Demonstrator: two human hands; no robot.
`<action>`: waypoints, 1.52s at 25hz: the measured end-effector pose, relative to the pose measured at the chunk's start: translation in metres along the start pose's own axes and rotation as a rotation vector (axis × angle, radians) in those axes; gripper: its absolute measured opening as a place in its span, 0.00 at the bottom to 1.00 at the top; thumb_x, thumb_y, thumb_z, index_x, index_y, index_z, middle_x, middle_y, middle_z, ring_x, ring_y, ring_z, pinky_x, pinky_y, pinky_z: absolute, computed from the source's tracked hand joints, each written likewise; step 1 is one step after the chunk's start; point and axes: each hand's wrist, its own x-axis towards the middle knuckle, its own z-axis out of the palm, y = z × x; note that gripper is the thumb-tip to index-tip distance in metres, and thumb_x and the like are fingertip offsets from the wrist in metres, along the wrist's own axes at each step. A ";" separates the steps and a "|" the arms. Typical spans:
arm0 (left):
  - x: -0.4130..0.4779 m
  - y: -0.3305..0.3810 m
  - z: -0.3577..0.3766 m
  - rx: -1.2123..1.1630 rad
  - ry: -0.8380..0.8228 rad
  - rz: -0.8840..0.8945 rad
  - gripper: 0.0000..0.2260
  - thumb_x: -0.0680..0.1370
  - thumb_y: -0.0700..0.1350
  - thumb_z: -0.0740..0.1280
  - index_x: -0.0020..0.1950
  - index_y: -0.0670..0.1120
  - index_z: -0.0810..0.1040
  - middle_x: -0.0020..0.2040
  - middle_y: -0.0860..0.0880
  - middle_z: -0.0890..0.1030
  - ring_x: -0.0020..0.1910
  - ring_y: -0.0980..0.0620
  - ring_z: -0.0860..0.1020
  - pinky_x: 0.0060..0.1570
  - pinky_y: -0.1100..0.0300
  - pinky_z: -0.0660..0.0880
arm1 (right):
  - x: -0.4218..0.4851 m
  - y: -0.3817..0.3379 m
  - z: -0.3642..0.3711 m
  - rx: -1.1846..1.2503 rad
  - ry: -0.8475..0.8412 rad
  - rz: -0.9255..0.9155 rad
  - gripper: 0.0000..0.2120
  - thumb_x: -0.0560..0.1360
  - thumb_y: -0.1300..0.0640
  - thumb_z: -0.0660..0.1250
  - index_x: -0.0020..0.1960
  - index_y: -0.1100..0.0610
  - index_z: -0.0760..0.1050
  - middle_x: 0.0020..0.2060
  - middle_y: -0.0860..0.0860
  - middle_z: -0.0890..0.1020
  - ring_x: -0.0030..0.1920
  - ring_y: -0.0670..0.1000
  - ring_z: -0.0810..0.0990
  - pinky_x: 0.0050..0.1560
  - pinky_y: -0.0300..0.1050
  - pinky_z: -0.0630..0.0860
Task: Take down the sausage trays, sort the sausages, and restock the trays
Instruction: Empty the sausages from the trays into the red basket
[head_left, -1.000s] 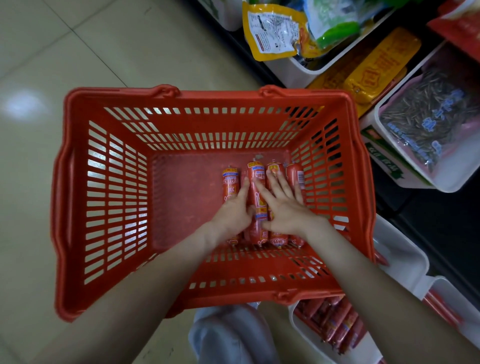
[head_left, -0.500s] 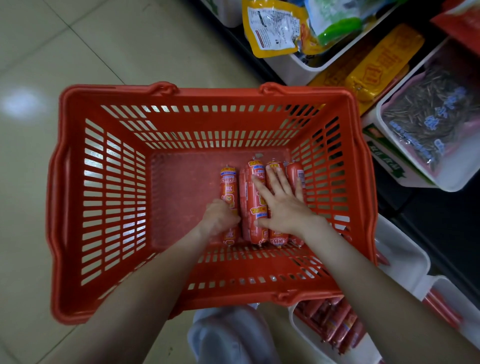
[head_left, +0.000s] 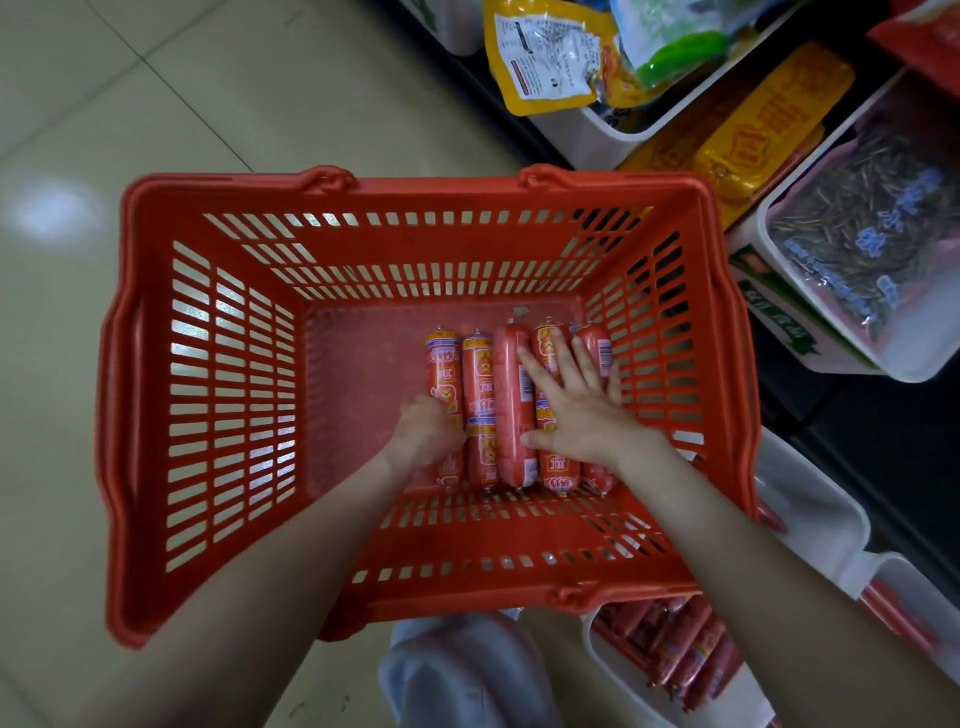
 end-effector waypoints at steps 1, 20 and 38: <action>-0.004 0.002 0.001 0.035 -0.010 -0.004 0.25 0.74 0.46 0.68 0.67 0.35 0.68 0.64 0.38 0.72 0.62 0.42 0.73 0.62 0.54 0.70 | 0.001 -0.001 0.001 -0.021 -0.006 0.017 0.47 0.75 0.42 0.66 0.73 0.39 0.28 0.69 0.48 0.21 0.70 0.52 0.23 0.70 0.66 0.32; -0.198 0.162 0.011 -0.188 0.582 0.945 0.19 0.74 0.37 0.59 0.65 0.35 0.70 0.59 0.36 0.76 0.59 0.43 0.72 0.59 0.60 0.64 | -0.175 0.028 -0.058 0.580 0.842 -0.098 0.27 0.76 0.67 0.59 0.74 0.62 0.59 0.73 0.59 0.61 0.74 0.55 0.60 0.74 0.44 0.54; -0.281 0.229 0.429 0.839 -0.310 1.344 0.22 0.80 0.42 0.58 0.74 0.46 0.63 0.70 0.46 0.67 0.67 0.45 0.67 0.65 0.54 0.65 | -0.398 0.318 0.385 1.128 0.649 1.192 0.28 0.76 0.56 0.64 0.72 0.63 0.61 0.68 0.64 0.67 0.68 0.64 0.64 0.67 0.55 0.63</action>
